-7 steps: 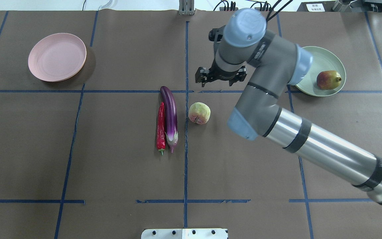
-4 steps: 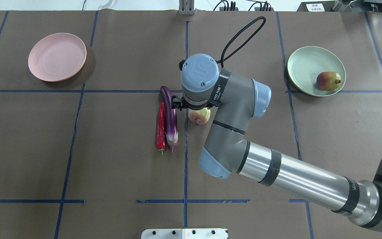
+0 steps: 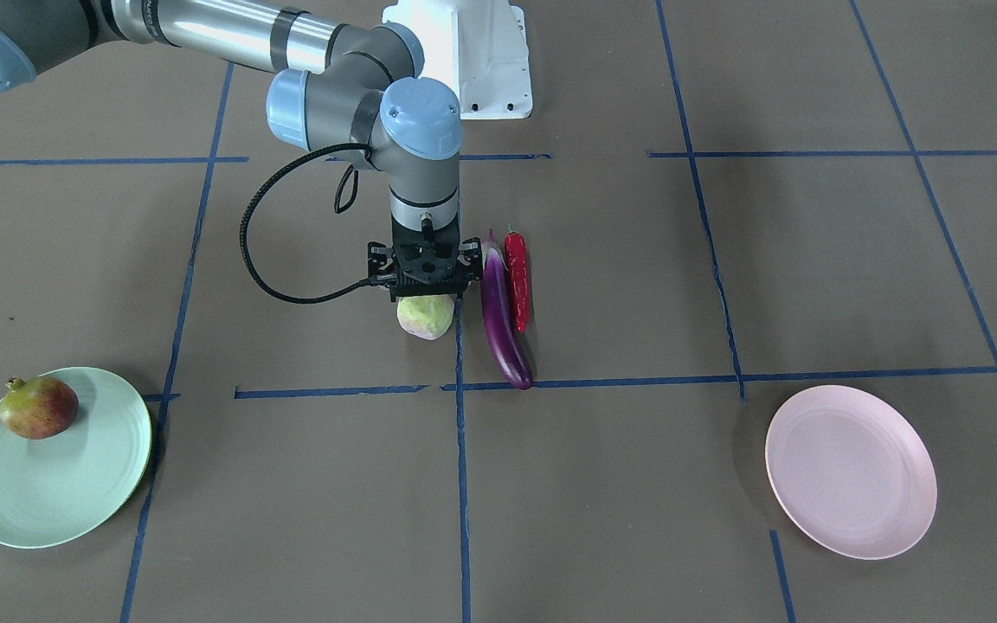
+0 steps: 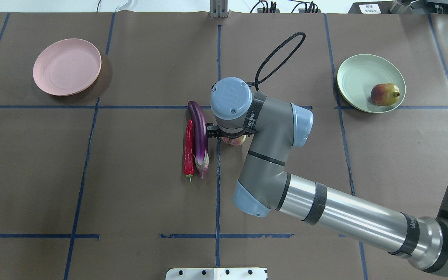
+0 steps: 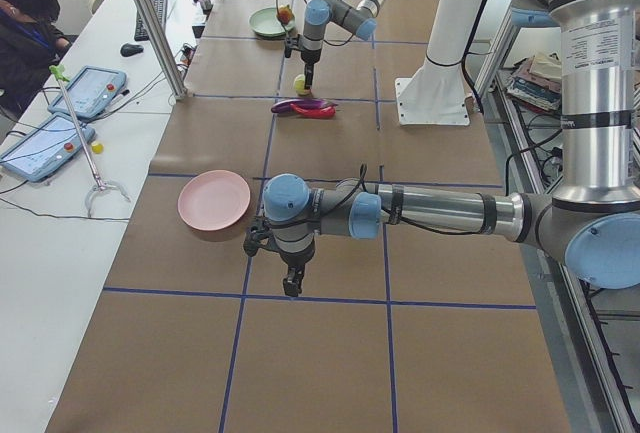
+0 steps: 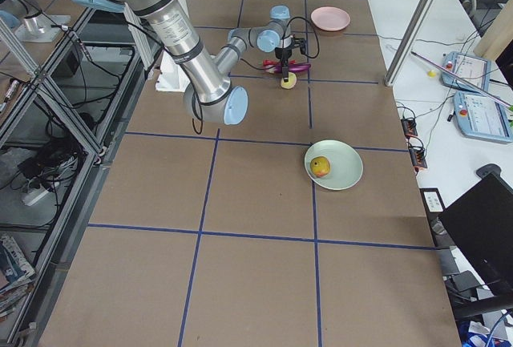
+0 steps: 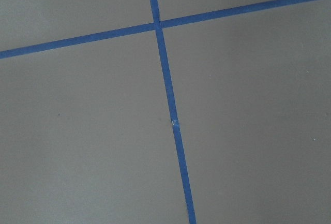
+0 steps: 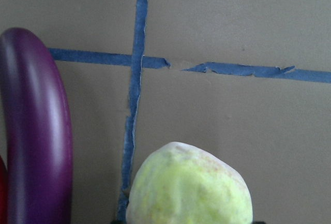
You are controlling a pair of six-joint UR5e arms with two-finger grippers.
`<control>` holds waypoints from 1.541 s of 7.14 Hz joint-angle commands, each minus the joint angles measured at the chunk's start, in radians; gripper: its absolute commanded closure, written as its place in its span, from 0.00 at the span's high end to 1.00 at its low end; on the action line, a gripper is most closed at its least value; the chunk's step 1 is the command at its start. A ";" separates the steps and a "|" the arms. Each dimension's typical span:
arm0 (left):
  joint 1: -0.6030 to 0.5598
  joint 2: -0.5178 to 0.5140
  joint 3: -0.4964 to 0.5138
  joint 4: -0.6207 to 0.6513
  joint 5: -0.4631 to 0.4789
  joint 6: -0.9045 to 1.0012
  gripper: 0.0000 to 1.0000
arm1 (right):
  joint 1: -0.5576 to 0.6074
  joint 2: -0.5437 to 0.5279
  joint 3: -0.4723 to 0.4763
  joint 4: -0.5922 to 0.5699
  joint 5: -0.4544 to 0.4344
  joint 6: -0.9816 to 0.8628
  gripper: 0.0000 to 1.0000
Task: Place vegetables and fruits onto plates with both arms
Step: 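Move the right gripper to the pale peach and grasp it, then carry the peach with the right gripper onto the pale green plate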
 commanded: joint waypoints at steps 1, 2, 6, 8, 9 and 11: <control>0.000 0.000 0.003 -0.001 0.000 0.001 1.00 | 0.001 0.013 -0.008 -0.002 -0.001 -0.003 0.01; 0.000 0.000 0.001 -0.001 0.000 0.002 1.00 | 0.029 0.024 0.003 -0.004 0.013 -0.004 0.00; 0.000 0.000 0.001 -0.001 -0.002 0.001 1.00 | 0.367 -0.101 0.018 0.007 0.262 -0.424 0.00; 0.002 0.000 0.001 -0.001 -0.002 0.001 1.00 | 0.543 -0.224 0.014 0.010 0.368 -0.773 0.00; 0.002 0.000 0.000 -0.001 -0.002 0.001 1.00 | 0.599 -0.285 -0.001 0.012 0.425 -0.916 0.01; 0.002 0.000 0.000 -0.001 -0.002 0.001 1.00 | 0.604 -0.291 -0.060 0.022 0.436 -0.951 0.93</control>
